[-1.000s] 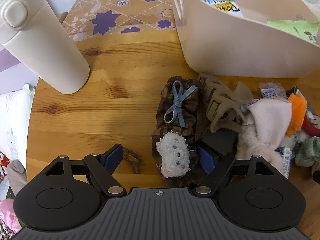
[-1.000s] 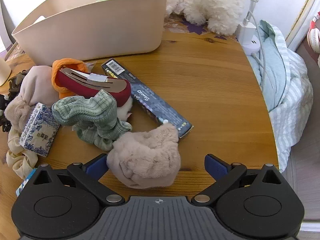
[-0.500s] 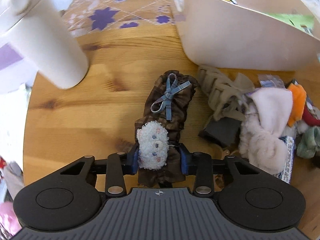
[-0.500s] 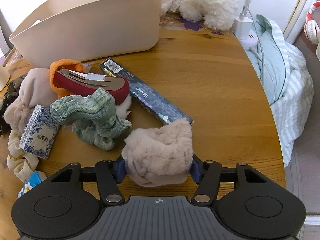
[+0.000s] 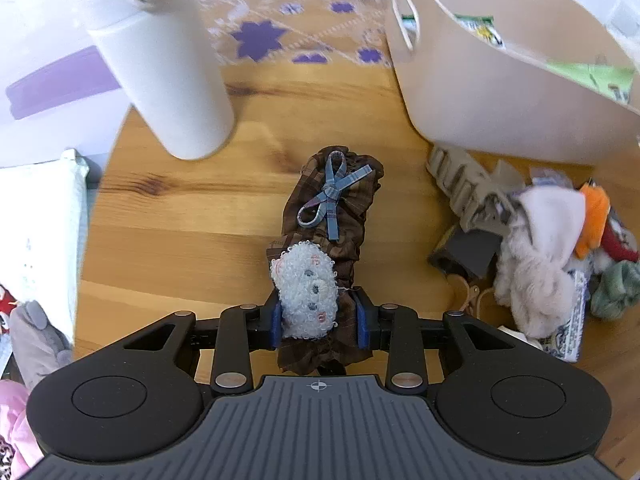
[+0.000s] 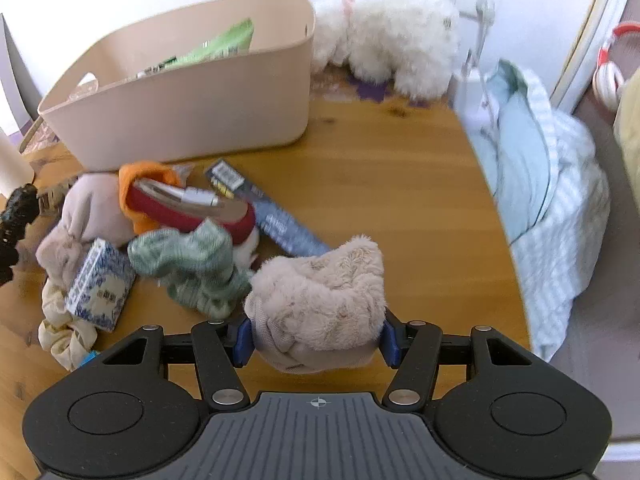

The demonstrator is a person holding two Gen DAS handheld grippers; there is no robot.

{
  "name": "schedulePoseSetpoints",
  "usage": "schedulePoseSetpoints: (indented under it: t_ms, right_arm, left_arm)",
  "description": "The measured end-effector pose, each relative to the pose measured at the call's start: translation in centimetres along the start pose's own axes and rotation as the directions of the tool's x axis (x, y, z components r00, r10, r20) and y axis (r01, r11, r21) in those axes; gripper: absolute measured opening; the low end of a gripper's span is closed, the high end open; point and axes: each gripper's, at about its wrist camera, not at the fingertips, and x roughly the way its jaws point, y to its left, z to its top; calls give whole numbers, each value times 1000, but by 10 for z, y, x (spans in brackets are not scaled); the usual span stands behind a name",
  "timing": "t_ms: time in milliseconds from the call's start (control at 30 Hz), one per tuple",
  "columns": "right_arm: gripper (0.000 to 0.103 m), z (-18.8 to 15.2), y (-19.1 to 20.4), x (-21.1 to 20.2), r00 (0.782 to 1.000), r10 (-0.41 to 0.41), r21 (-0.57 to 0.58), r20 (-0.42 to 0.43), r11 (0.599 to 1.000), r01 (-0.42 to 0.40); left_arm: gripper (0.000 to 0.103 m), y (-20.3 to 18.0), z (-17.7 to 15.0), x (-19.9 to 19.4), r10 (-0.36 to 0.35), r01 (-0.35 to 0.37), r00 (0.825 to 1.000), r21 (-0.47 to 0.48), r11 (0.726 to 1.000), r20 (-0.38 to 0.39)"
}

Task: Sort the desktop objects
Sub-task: 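Carry the brown hair clip and beige sock over the beige basket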

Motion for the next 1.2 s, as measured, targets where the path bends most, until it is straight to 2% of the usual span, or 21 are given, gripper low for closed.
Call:
schedulePoseSetpoints:
  t_ms: [133, 300, 400, 667, 1033, 1200]
  right_arm:
    - [56, 14, -6, -13, 999, 1, -15, 41, 1000, 0]
    - [56, 31, -13, -30, 996, 24, 29, 90, 999, -27]
    - [56, 42, -14, -36, 993, 35, 49, 117, 998, -41]
    - [56, 86, -11, -47, 978, 61, 5, 202, 998, -63]
    - [56, 153, 14, -45, 949, 103, -104, 299, 992, -75]
    - [56, 175, 27, -37, 940, 163, -99, 301, 985, -139]
  left_arm:
    - [34, 7, 2, -23, -17, 19, 998, -32, 999, 53]
    - [34, 9, 9, -51, -43, 48, 993, -43, 998, 112]
    - [34, 4, 17, -64, -56, 63, 988, -40, 997, 143]
    - [34, -18, 53, -93, -106, 122, 971, -61, 991, 213]
    - [34, -78, 118, -105, -103, 104, 944, 14, 994, 315]
    - [34, -106, 139, -95, -70, 63, 943, 30, 998, 325]
